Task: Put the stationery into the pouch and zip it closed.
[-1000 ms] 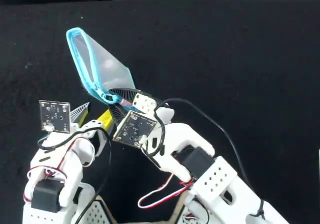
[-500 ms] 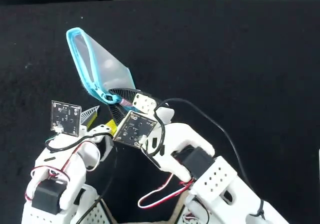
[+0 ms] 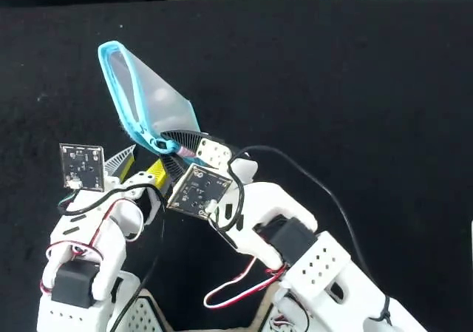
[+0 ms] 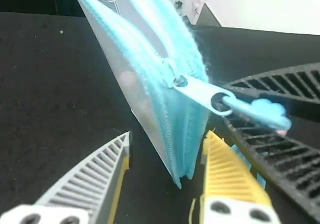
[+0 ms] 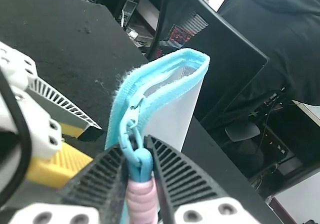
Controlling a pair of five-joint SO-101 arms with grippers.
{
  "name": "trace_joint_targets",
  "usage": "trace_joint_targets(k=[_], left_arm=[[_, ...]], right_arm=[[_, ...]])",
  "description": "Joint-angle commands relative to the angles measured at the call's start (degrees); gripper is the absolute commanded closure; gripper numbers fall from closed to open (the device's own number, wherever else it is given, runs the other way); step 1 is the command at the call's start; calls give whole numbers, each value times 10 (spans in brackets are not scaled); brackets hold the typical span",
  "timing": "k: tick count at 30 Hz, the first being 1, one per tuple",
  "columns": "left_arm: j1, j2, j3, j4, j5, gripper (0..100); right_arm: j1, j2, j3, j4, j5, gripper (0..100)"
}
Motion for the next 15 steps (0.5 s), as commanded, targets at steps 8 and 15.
trace_joint_targets(k=[8, 15], left_arm=[[-7, -4, 100, -172, 7, 761], [-7, -4, 68, -120, 4, 951]], right_arm=[[7, -7, -7, 2, -5, 988], [7, -7, -7, 1, -5, 988]])
